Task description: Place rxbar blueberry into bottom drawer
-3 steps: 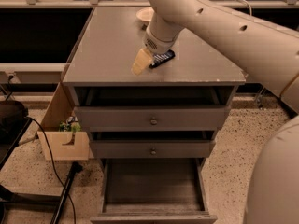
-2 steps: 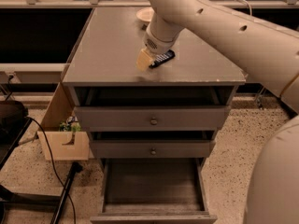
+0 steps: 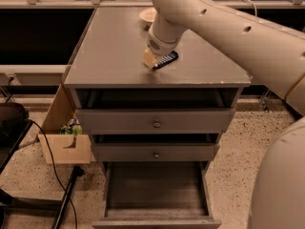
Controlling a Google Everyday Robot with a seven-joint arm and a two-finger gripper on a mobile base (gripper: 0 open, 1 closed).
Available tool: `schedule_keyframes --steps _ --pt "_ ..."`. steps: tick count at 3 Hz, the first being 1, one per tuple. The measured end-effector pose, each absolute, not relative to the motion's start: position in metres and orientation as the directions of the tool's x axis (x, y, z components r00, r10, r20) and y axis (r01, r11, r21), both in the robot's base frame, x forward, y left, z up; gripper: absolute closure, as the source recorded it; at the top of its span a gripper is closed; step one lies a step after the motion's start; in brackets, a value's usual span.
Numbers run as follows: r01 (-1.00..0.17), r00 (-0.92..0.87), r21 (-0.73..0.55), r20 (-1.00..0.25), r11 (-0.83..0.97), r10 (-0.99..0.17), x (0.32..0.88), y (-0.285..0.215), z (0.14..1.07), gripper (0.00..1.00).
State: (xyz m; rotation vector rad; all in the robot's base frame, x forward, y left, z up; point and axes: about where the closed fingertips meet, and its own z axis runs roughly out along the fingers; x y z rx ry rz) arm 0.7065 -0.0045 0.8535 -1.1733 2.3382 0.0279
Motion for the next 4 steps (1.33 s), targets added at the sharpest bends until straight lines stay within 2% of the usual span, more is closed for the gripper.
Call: schedule_keyframes --steps 1,2,3,4 --pt "-0.756 -0.485 -0.208 -0.459 0.621 -0.744 0.7158 0.0044 0.8428 0.46" --pt "-0.757 -0.484 -0.207 -0.459 0.62 -0.745 0.7177 0.0064 0.8405 0.46" --pt "-0.758 -0.477 -0.213 -0.463 0.616 -0.747 0.7232 0.0118 0.8364 0.58" --pt "-0.759 -0.476 -0.214 -0.464 0.616 -0.747 0.7243 0.013 0.8354 0.58"
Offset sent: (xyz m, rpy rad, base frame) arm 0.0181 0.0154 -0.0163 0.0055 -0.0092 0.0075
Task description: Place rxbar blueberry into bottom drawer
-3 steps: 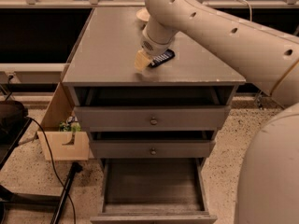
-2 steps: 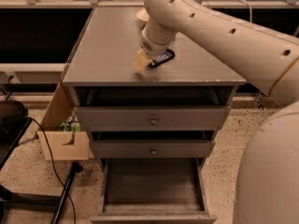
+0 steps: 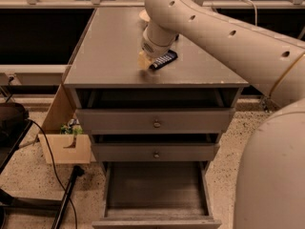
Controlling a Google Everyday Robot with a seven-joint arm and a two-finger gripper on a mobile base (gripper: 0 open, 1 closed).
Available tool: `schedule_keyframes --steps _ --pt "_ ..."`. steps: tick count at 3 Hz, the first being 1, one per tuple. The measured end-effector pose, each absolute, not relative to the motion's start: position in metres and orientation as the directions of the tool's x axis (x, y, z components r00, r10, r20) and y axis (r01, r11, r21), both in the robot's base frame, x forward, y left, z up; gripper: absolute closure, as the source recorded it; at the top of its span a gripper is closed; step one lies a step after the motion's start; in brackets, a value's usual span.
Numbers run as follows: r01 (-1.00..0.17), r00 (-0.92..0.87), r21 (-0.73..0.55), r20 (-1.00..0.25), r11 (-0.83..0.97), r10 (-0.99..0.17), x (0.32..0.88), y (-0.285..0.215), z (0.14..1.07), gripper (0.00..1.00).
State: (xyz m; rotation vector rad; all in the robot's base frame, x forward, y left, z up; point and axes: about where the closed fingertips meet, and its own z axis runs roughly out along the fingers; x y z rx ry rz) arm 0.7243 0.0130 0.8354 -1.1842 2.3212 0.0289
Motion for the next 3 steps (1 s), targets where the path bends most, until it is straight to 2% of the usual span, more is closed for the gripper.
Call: schedule_keyframes --steps 1,2,3 --pt "-0.759 -0.472 -0.217 -0.467 0.614 -0.748 0.7261 0.0148 0.8342 0.78" --pt "-0.759 -0.472 -0.217 -0.466 0.614 -0.748 0.7261 0.0148 0.8341 0.79" --pt "-0.759 -0.472 -0.217 -0.466 0.614 -0.748 0.7262 0.0149 0.834 1.0"
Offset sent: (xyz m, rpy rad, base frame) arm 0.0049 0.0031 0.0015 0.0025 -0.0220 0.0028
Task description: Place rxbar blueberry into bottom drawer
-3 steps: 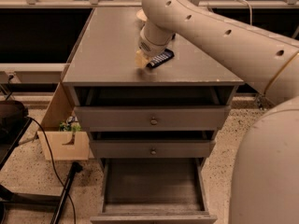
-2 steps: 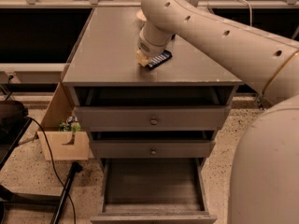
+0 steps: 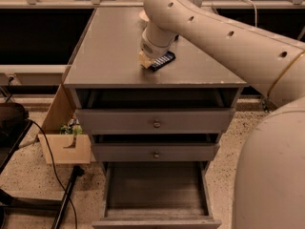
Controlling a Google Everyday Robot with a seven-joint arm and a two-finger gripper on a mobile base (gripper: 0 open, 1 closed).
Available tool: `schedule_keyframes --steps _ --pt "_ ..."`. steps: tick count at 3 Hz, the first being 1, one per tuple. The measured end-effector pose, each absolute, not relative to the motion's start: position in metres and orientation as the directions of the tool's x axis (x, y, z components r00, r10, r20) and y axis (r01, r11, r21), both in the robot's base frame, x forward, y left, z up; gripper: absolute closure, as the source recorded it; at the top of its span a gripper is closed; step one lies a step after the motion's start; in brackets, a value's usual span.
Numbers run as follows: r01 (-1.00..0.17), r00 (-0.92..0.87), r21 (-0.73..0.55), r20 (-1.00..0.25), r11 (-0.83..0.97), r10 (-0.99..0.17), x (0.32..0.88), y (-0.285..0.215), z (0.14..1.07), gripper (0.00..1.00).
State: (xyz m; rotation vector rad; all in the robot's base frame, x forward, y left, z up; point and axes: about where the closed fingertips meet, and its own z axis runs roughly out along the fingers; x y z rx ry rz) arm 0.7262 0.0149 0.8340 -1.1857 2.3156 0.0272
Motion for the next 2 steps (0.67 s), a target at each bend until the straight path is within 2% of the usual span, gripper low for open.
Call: schedule_keyframes --steps 1,2 --pt "-0.764 -0.468 -0.21 -0.47 0.61 -0.748 0.733 0.016 0.833 1.0" --pt "-0.757 -0.43 -0.261 -0.49 0.599 -0.758 0.757 0.012 0.861 1.0"
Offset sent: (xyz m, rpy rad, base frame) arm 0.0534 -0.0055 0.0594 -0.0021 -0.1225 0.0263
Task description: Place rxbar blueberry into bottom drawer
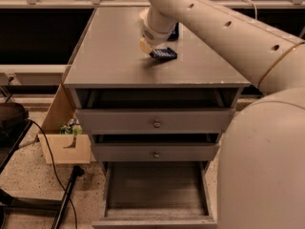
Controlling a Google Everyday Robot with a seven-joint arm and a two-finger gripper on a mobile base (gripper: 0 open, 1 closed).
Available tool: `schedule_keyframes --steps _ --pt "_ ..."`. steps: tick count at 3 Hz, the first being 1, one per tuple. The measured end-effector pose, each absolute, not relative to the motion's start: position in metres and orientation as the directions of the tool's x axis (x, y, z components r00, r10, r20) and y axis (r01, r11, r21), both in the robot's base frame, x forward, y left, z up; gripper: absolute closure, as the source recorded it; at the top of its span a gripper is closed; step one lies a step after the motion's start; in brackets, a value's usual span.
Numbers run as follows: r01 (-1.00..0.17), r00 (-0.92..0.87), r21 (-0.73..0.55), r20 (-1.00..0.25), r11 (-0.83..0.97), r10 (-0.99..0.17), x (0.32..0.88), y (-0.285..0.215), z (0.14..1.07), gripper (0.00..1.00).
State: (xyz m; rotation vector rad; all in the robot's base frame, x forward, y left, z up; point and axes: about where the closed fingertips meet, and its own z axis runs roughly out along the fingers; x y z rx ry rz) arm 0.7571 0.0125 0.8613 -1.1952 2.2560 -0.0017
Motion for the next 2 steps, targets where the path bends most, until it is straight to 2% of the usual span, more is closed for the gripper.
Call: schedule_keyframes --steps 2 --pt "-0.726 -0.38 -0.336 -0.53 0.6 -0.758 0.781 -0.002 0.927 1.0"
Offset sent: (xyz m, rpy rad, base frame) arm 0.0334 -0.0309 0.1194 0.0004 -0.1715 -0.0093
